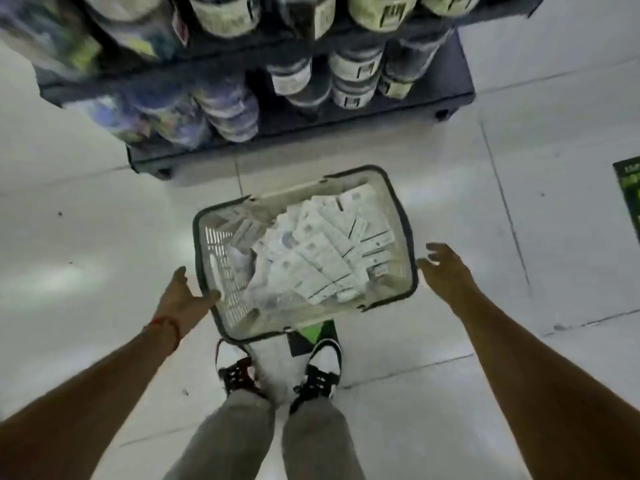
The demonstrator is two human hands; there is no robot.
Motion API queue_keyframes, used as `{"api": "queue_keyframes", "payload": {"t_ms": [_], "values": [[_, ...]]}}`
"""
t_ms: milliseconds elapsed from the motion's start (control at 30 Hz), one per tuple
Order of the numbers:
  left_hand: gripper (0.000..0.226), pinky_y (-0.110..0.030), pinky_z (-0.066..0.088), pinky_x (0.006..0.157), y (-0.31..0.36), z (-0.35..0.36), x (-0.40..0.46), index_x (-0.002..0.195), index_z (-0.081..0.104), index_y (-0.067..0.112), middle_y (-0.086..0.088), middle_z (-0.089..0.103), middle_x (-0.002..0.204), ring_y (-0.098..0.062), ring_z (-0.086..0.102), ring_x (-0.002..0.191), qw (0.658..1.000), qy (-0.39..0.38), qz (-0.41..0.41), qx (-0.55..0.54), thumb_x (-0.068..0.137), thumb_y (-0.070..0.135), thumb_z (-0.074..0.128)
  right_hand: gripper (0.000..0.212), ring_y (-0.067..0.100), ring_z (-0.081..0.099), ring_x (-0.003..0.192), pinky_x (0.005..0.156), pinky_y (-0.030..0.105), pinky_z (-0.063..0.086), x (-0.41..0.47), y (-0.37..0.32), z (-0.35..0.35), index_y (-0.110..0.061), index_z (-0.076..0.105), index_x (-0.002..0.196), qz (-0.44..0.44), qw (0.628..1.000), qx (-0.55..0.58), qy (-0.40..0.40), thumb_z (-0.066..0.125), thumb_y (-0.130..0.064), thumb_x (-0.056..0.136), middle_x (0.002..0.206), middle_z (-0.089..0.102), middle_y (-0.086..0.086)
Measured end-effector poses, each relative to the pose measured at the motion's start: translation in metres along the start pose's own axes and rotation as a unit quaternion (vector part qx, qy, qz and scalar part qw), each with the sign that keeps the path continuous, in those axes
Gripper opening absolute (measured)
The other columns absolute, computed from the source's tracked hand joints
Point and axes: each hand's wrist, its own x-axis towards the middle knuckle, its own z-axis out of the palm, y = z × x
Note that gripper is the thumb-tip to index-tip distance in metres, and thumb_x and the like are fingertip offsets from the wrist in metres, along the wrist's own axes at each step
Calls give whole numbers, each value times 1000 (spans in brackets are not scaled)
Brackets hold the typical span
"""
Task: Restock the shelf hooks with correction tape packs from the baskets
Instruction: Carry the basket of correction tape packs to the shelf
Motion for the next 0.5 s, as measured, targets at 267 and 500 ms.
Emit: {"api": "queue_keyframes", "payload": {"t_ms": [267,500], "values": [[53,-50,65,70,-34,35,108,112,66,20,-12,73,121,-35,72,92,971,-12,-33,-236,87,-26,57,40,39,71,98,87,50,62,118,9,77,-6,60,136,-31,997,34,64,65,-20,99,123,70,23],[69,-61,57,93,-17,19,83,136,63,9,-17,69,133,-47,67,112,967,-21,-31,-252,84,-32,47,24,30,70,80,80,43,62,93,5,77,-9,78,112,17,987,130,93,69,-12,90,95,75,13]]}}
